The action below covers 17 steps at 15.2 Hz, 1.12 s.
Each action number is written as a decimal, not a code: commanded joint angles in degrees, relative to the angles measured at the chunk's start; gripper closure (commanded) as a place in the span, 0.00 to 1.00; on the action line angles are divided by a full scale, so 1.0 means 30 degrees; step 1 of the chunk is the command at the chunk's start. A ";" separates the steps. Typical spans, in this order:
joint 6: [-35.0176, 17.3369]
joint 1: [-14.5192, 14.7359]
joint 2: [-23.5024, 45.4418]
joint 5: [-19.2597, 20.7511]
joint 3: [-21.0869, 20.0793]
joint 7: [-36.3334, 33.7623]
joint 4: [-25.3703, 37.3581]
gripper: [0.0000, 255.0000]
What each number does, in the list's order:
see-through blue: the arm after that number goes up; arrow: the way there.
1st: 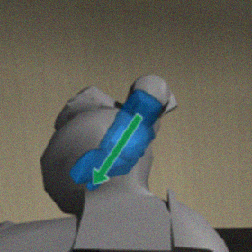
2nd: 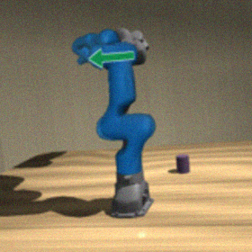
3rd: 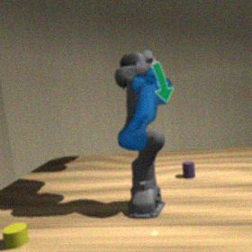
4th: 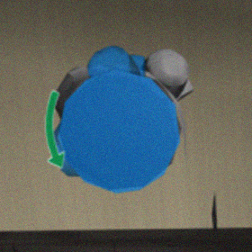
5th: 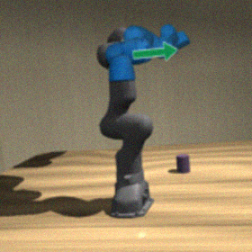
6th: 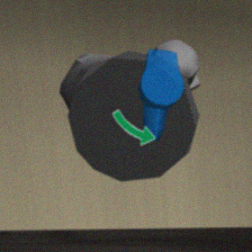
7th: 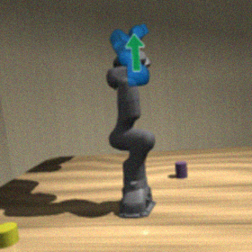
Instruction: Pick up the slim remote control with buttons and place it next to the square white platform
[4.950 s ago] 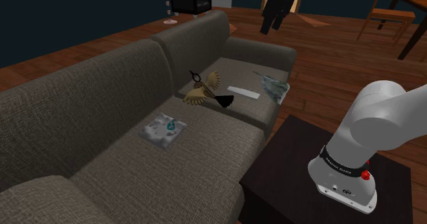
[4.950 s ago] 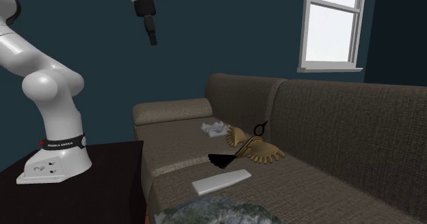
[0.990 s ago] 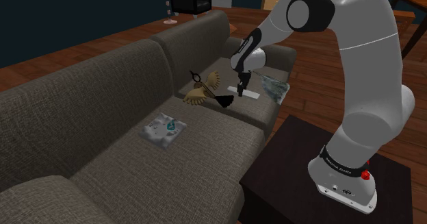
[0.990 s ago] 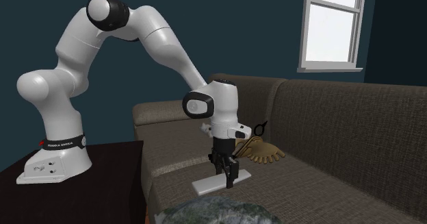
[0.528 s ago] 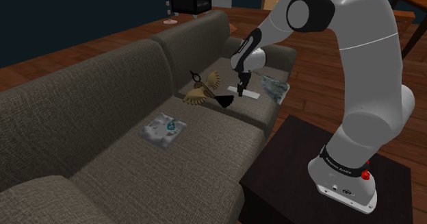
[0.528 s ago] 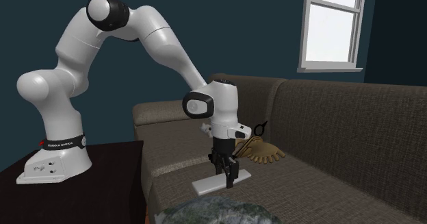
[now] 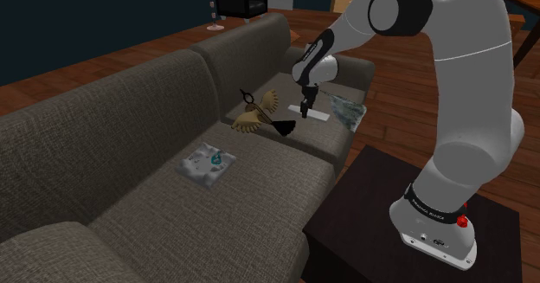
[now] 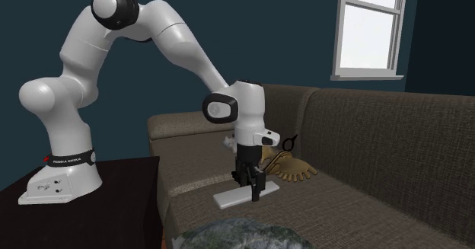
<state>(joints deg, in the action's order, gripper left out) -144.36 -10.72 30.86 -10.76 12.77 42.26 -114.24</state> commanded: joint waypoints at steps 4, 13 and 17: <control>0.0960 0.0189 -0.1045 0.0354 0.0277 -0.0215 -0.0072 1.00; 0.2711 0.0480 -0.2723 0.0981 0.0674 -0.0622 0.0041 1.00; 0.3529 0.0582 -0.3404 0.1249 0.0814 -0.0795 0.0201 1.00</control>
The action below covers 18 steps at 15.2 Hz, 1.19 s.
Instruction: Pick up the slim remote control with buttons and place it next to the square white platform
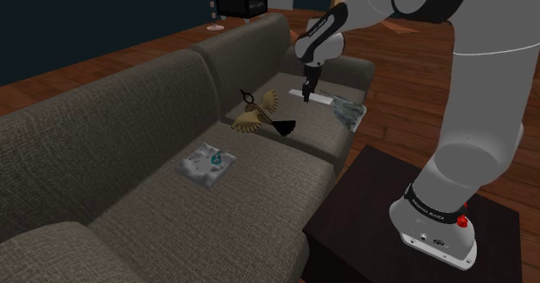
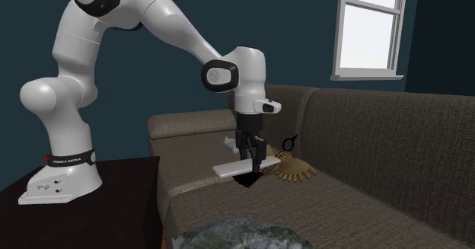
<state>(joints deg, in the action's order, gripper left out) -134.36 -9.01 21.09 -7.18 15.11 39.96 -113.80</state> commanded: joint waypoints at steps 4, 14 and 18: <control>-0.0303 0.1015 -0.1105 0.0434 -0.0175 -0.1370 -0.1346 1.00; -0.1356 0.4144 -0.3392 0.1527 -0.1374 -0.6280 -0.4555 1.00; -0.1545 0.5325 -0.3891 0.1836 -0.2040 -0.8329 -0.5221 1.00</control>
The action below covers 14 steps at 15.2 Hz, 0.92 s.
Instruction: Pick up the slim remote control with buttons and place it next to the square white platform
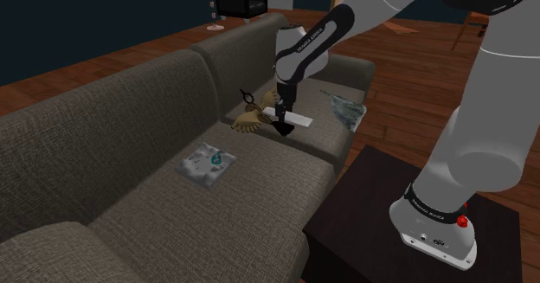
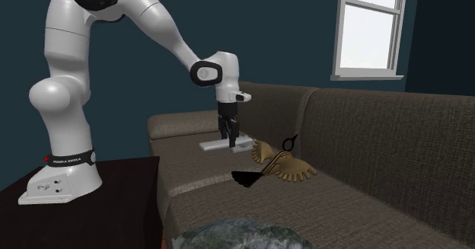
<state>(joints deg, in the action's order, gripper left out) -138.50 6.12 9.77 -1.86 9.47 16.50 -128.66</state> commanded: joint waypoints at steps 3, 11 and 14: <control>-0.0231 0.1151 -0.0326 0.0242 -0.0699 -0.2047 -0.0535 1.00; -0.0113 0.3421 -0.0169 0.0600 -0.2210 -0.6083 -0.0263 1.00; 0.0043 0.4263 0.0151 0.0726 -0.2752 -0.7554 0.0204 1.00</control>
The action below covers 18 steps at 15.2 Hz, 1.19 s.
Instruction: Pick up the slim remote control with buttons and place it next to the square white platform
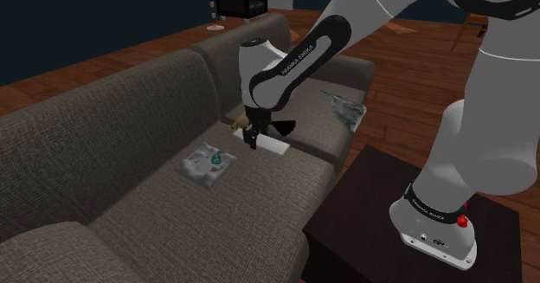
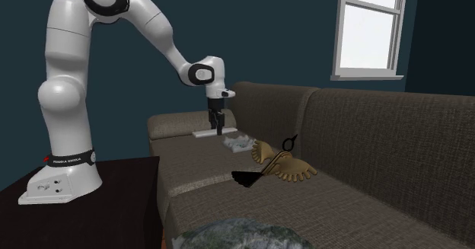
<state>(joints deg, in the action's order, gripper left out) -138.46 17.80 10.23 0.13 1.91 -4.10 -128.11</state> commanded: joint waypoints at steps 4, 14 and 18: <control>0.0337 0.1494 0.0634 0.0253 -0.0893 -0.2594 0.0955 1.00; 0.1696 0.4283 0.3208 0.0875 -0.2168 -0.6987 0.4829 1.00; 0.2523 0.5404 0.4618 0.1161 -0.2509 -0.8535 0.7032 1.00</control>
<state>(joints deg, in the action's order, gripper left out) -131.21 33.38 22.97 3.41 -5.47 -28.78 -108.46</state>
